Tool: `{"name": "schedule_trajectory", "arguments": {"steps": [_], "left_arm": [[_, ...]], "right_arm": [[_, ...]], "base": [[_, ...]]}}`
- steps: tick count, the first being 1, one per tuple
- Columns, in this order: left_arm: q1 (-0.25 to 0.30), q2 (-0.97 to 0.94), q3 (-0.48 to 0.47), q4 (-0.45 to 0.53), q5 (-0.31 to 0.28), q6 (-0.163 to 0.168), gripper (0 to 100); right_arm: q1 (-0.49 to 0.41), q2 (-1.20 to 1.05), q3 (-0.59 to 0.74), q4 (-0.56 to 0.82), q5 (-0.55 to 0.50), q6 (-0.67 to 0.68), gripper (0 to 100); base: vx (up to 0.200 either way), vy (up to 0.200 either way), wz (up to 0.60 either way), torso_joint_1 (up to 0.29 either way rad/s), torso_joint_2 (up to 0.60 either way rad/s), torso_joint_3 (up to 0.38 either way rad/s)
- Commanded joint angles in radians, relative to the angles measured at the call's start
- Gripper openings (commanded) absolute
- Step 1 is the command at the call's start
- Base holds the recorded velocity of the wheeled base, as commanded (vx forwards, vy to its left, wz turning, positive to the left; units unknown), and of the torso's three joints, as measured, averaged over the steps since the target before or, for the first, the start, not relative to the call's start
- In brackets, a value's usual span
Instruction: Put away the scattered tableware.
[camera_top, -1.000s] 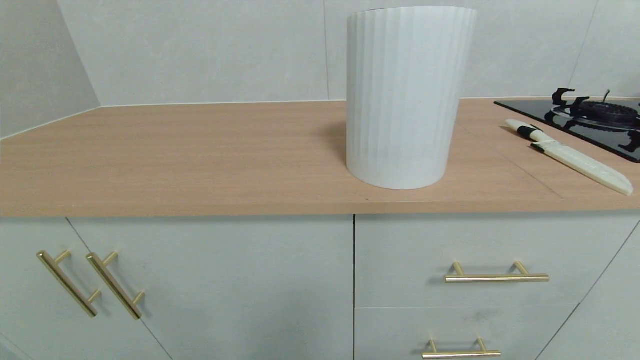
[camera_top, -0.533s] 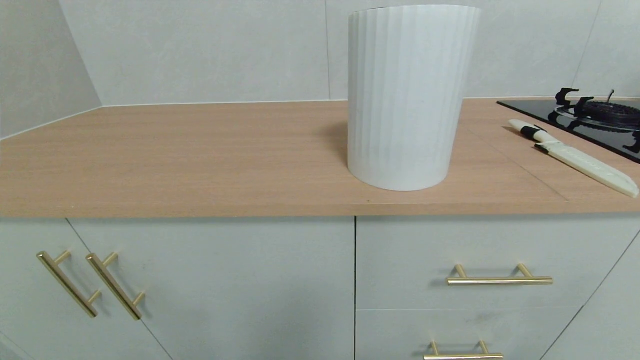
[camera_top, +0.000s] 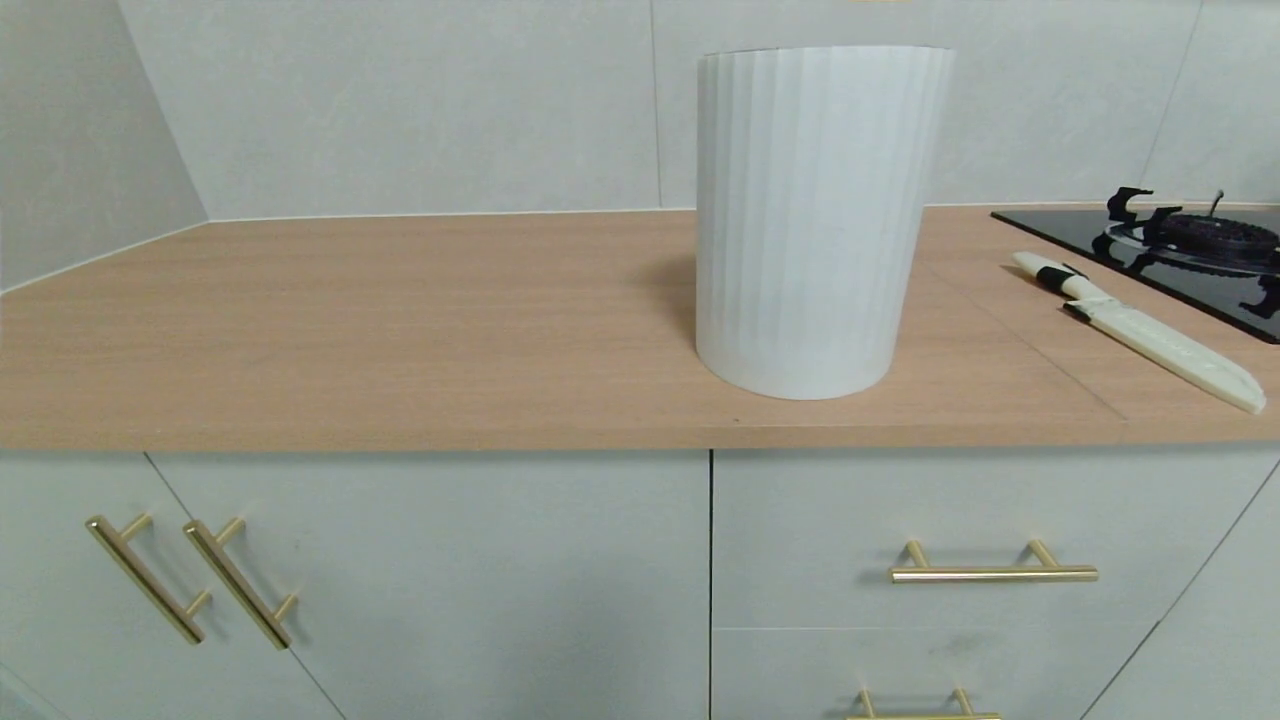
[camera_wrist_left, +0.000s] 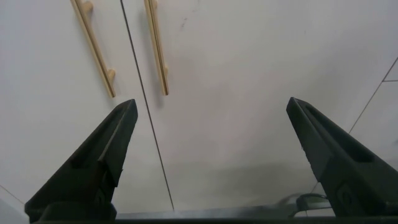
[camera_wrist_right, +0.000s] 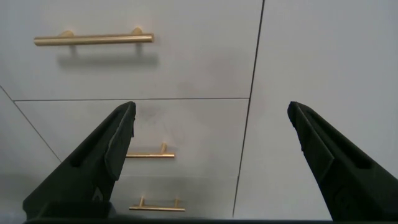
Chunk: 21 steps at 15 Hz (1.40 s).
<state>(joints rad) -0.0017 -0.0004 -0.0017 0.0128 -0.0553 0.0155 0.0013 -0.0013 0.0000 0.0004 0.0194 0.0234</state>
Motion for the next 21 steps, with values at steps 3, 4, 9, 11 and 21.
{"name": "schedule_trajectory", "arguments": {"steps": [3, 4, 9, 11, 21], "left_arm": [[0.0, 0.0, 0.0, 0.0, 0.0, 0.0, 100], [0.0, 0.0, 0.0, 0.001, 0.0, 0.0, 100], [0.0, 0.0, 0.0, 0.001, 0.0, 0.0, 100], [0.0, 0.0, 0.0, 0.001, 0.0, 0.0, 100], [0.0, 0.0, 0.0, 0.001, 0.0, 0.0, 100]], "right_arm": [[0.0, 0.001, 0.0, 0.0, 0.001, 0.001, 100], [0.0, 0.001, 0.0, 0.001, 0.001, 0.001, 100], [0.0, 0.001, 0.0, 0.001, 0.001, 0.001, 100], [0.0, 0.001, 0.0, 0.0, 0.001, 0.001, 100], [0.0, 0.001, 0.0, 0.001, 0.001, 0.001, 100]], "base": [[0.0, 0.0, 0.0, 0.108, -0.32, -0.279], [0.0, 0.0, 0.0, 0.159, -0.55, -0.3], [0.0, 0.0, 0.0, 0.175, -0.48, -0.289], [0.0, 0.0, 0.0, 0.19, -0.46, -0.276], [0.0, 0.0, 0.0, 0.216, -0.5, -0.282]]}}
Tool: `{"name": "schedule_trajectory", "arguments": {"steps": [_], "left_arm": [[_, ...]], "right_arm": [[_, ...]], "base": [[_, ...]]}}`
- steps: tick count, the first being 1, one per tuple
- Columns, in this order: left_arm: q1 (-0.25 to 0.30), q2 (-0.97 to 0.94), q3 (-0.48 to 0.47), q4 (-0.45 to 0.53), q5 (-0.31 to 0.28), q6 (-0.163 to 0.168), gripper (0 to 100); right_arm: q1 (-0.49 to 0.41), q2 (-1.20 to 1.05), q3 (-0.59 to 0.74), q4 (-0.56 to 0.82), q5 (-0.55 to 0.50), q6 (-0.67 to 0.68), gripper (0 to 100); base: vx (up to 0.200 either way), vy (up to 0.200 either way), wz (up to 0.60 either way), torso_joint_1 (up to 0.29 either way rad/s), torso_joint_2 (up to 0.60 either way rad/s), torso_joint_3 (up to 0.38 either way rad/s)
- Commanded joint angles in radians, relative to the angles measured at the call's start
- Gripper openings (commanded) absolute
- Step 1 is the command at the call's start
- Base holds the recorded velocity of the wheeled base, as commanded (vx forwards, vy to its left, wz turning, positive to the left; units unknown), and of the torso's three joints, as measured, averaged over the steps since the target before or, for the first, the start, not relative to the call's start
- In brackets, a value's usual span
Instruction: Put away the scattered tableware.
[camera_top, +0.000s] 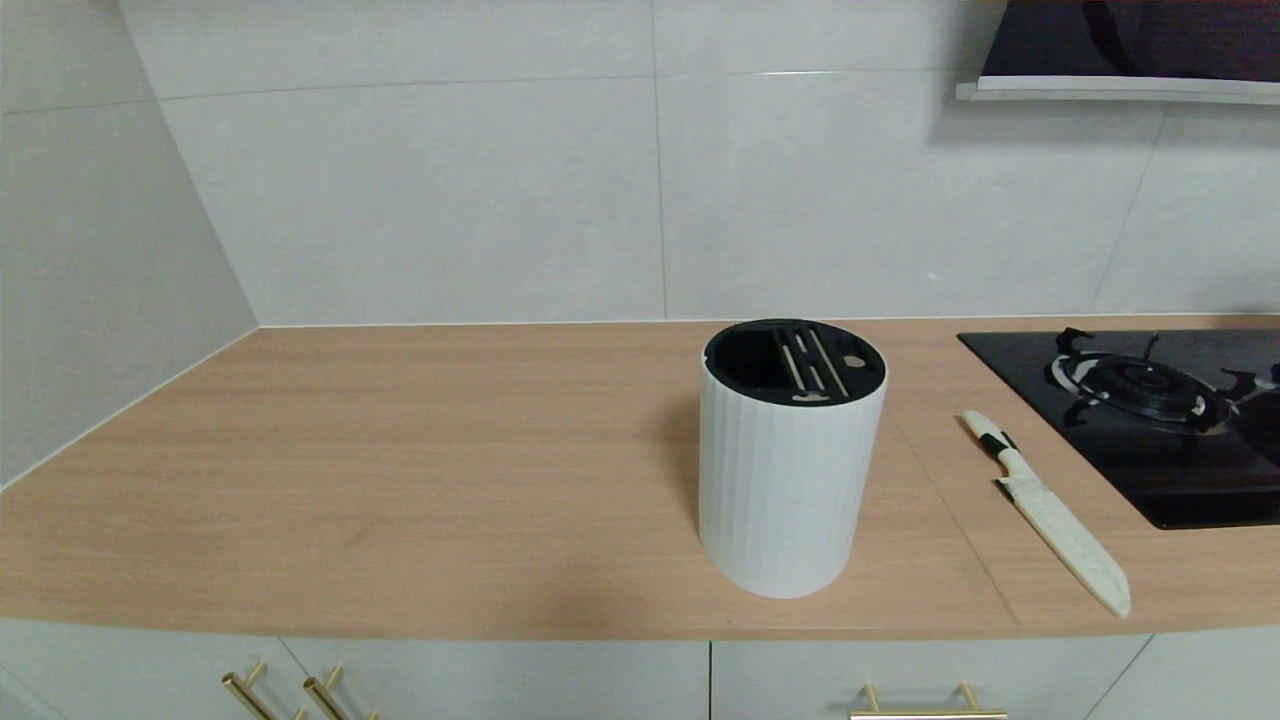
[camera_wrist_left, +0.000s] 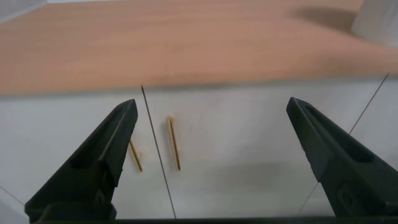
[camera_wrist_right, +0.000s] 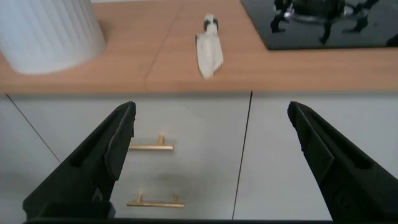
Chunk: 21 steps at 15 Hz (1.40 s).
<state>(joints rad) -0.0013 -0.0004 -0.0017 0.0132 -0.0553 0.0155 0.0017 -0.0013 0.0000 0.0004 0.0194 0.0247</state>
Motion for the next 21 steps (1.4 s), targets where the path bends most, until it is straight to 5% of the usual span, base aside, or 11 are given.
{"name": "schedule_trajectory", "arguments": {"steps": [1, 15, 21], "left_arm": [[0.0, 0.0, 0.0, 0.001, 0.0, 0.0, 100], [0.0, 0.0, 0.0, 0.001, 0.0, 0.0, 100], [0.0, 0.0, 0.0, 0.001, 0.0, 0.0, 100]], "right_arm": [[0.0, 0.001, 0.0, 0.0, 0.001, 0.0, 100], [0.0, 0.001, 0.0, 0.0, 0.001, 0.0, 100], [0.0, 0.001, 0.0, 0.0, 0.001, -0.003, 100]], "base": [[0.0, 0.0, 0.0, 0.232, -0.52, -0.281], [0.0, 0.0, 0.0, 0.25, -0.52, -0.278], [0.0, 0.0, 0.0, 0.03, -0.07, -0.031]]}}
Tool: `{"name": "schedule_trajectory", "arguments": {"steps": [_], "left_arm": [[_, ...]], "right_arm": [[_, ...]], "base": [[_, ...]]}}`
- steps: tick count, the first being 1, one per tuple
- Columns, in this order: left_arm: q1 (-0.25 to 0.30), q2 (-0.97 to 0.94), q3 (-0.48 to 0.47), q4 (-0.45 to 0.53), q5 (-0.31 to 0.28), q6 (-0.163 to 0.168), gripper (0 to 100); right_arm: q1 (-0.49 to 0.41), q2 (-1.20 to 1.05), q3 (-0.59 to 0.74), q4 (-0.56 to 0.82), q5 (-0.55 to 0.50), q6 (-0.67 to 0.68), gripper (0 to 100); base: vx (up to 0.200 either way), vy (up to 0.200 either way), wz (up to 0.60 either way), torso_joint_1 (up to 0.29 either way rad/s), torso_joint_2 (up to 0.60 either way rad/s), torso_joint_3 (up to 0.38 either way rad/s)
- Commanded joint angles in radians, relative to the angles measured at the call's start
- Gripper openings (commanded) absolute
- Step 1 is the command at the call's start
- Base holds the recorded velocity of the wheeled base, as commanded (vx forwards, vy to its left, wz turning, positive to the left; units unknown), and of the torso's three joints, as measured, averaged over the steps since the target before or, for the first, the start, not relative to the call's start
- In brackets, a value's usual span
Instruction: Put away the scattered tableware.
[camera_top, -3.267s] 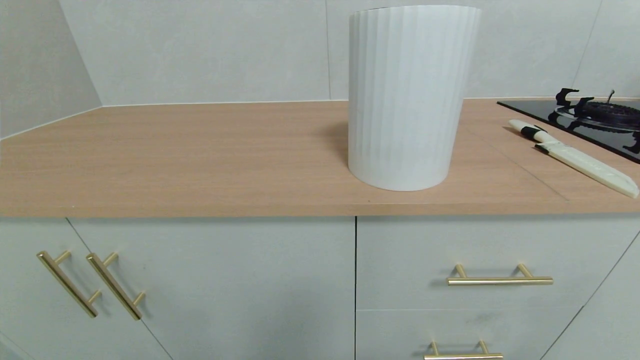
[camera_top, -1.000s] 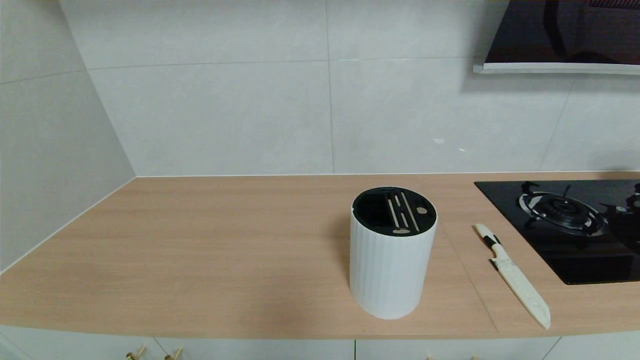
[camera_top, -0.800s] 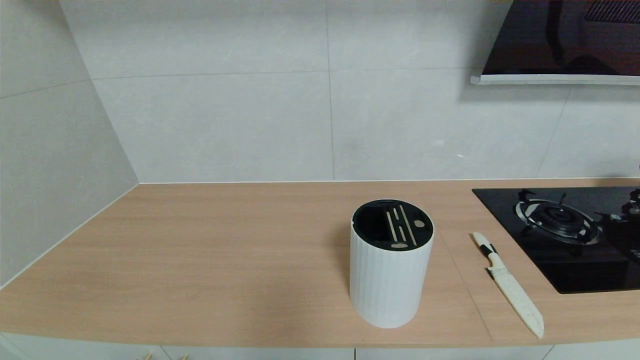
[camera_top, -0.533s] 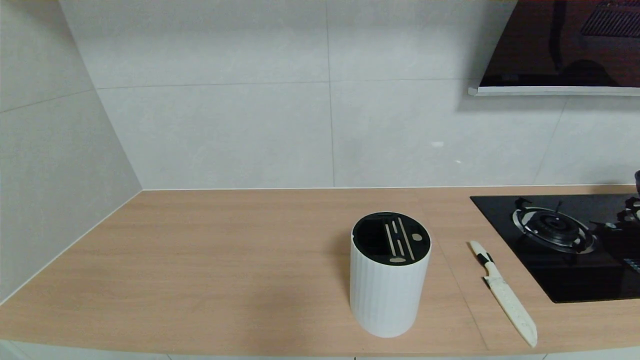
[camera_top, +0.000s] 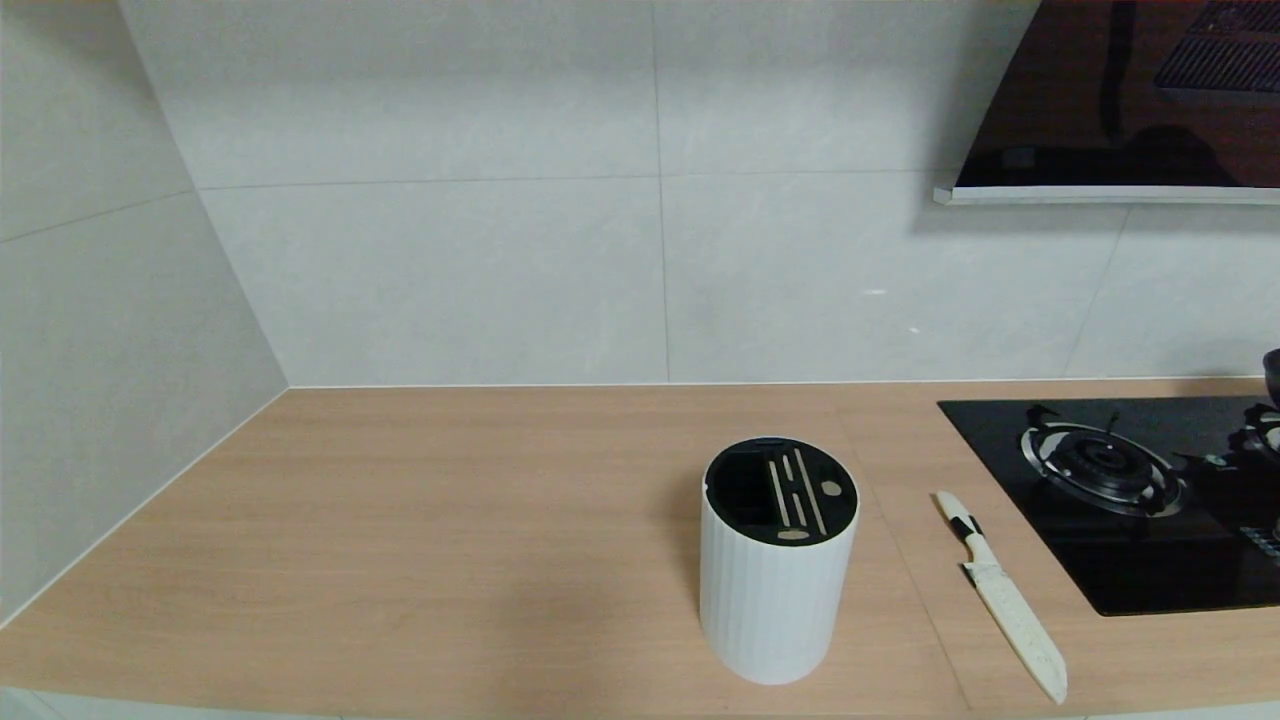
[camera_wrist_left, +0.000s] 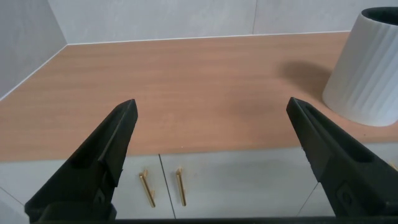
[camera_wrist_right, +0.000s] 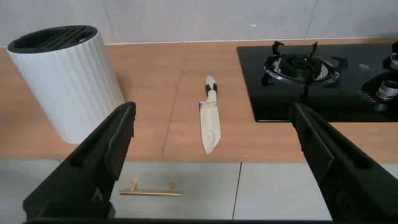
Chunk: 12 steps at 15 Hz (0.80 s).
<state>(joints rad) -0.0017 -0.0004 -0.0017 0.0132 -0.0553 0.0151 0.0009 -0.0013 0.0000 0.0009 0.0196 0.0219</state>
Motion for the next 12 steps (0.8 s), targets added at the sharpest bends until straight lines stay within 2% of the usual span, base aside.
{"name": "schedule_trajectory", "arguments": {"steps": [1, 12], "left_arm": [[0.0, 0.0, 0.0, -0.001, 0.0, 0.0, 100], [0.0, 0.0, 0.0, 0.001, -0.001, 0.0, 100]], "right_arm": [[0.001, 0.001, 0.0, 0.001, 0.0, 0.0, 100], [0.001, 0.001, -0.009, -0.019, -0.04, -0.088, 100]], "base": [[0.0, 0.0, 0.0, 0.0, 0.0, 0.0], [0.0, 0.0, 0.0, 0.0, 0.0, 0.0]]}}
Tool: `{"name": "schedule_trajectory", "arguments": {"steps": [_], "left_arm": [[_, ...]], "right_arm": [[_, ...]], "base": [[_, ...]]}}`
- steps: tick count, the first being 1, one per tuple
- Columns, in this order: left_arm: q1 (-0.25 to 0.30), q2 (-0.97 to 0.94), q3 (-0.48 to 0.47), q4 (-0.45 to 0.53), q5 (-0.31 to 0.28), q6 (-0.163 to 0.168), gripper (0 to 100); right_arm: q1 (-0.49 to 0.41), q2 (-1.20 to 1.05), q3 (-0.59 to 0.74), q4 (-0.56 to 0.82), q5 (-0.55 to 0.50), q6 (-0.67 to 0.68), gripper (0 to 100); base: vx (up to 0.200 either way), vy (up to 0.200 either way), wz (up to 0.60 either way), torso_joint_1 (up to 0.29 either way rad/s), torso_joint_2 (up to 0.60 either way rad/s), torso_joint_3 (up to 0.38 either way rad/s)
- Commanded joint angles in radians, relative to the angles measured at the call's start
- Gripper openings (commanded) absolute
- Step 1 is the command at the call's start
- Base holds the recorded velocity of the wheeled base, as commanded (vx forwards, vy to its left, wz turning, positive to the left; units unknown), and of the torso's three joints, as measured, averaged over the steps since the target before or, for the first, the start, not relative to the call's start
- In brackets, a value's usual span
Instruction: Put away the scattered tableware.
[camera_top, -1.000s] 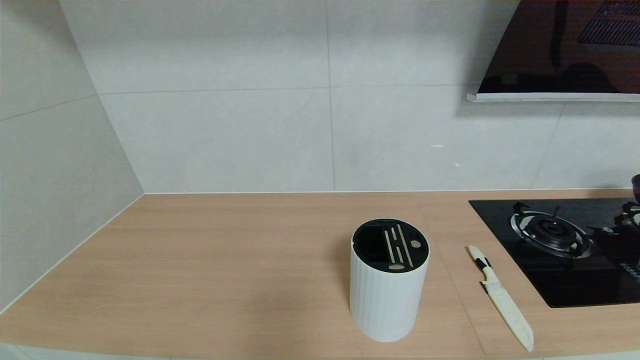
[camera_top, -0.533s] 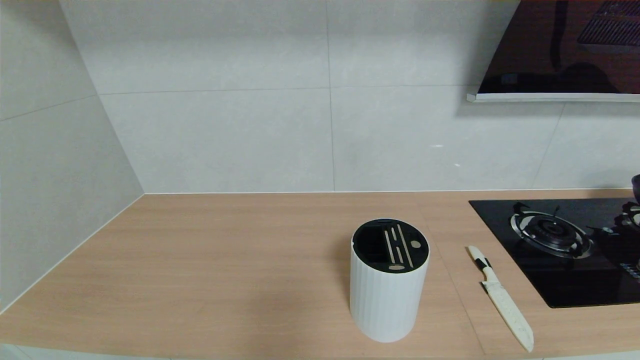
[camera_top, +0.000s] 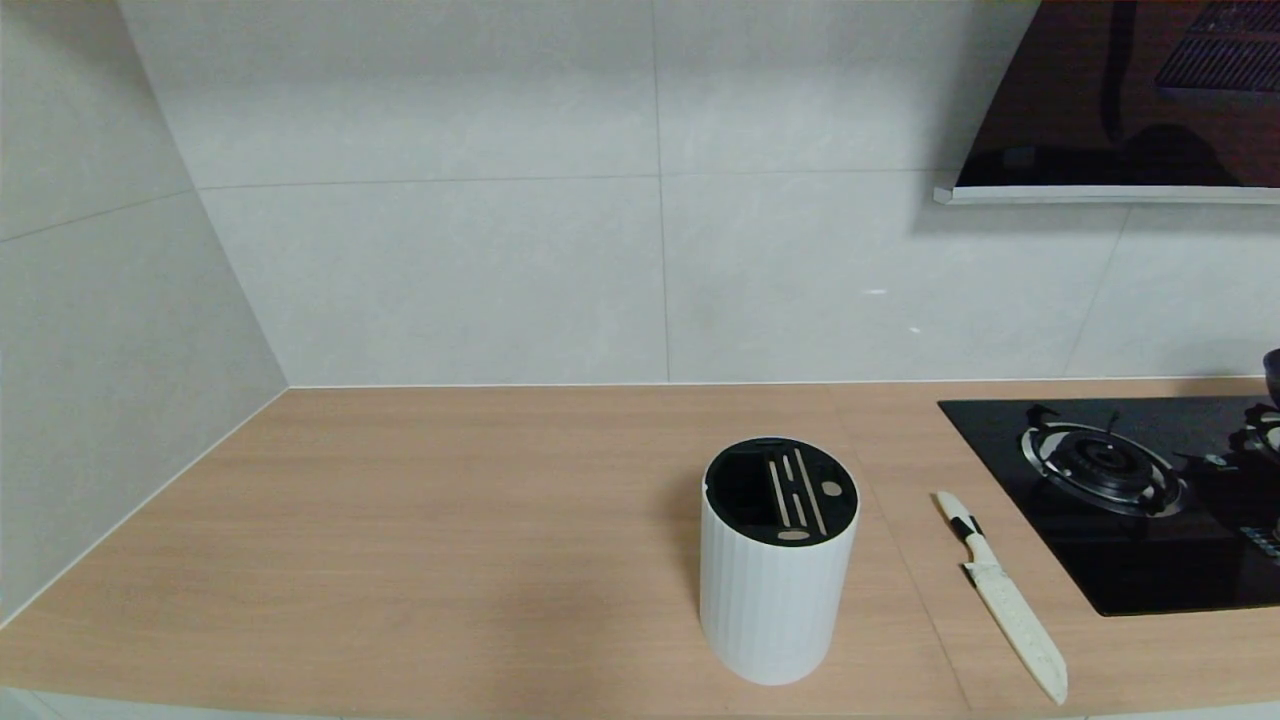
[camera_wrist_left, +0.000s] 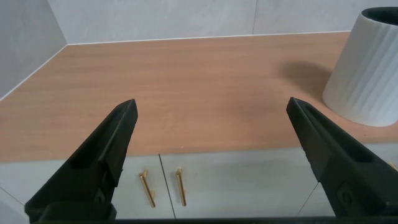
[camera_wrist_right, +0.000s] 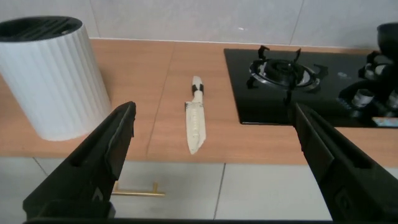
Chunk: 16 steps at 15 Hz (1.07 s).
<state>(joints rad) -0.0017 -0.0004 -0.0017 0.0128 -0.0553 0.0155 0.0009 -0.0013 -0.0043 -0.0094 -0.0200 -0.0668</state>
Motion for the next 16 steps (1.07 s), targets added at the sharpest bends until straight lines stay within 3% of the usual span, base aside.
{"name": "schedule_trajectory", "arguments": {"steps": [1, 2, 3, 9, 16], "left_arm": [[0.0, 0.0, 0.0, 0.0, 0.0, 0.0, 100], [0.0, 0.0, 0.0, 0.0, 0.0, 0.0, 100], [0.0, 0.0, 0.0, 0.0, 0.0, 0.0, 100], [0.0, 0.0, 0.0, 0.001, 0.0, 0.0, 100], [0.0, 0.0, 0.0, 0.001, -0.001, 0.0, 100]], "right_arm": [[0.005, 0.017, -0.094, -0.034, 0.015, 0.005, 100], [0.008, 0.029, -0.123, -0.032, 0.02, 0.009, 100], [0.033, 0.155, -0.241, -0.009, 0.031, 0.022, 100], [0.068, 0.672, -0.307, -0.037, 0.058, 0.007, 100], [0.114, 1.199, -0.395, -0.207, 0.049, 0.007, 100]], "base": [[0.0, 0.0, 0.0, 0.0, 0.0, 0.0], [0.0, 0.0, 0.0, 0.0, 0.0, 0.0], [0.0, 0.0, 0.0, 0.0, 0.0, 0.0], [0.0, 0.0, 0.0, 0.0, 0.0, 0.0], [0.0, 0.0, 0.0, 0.0, 0.0, 0.0]]}}
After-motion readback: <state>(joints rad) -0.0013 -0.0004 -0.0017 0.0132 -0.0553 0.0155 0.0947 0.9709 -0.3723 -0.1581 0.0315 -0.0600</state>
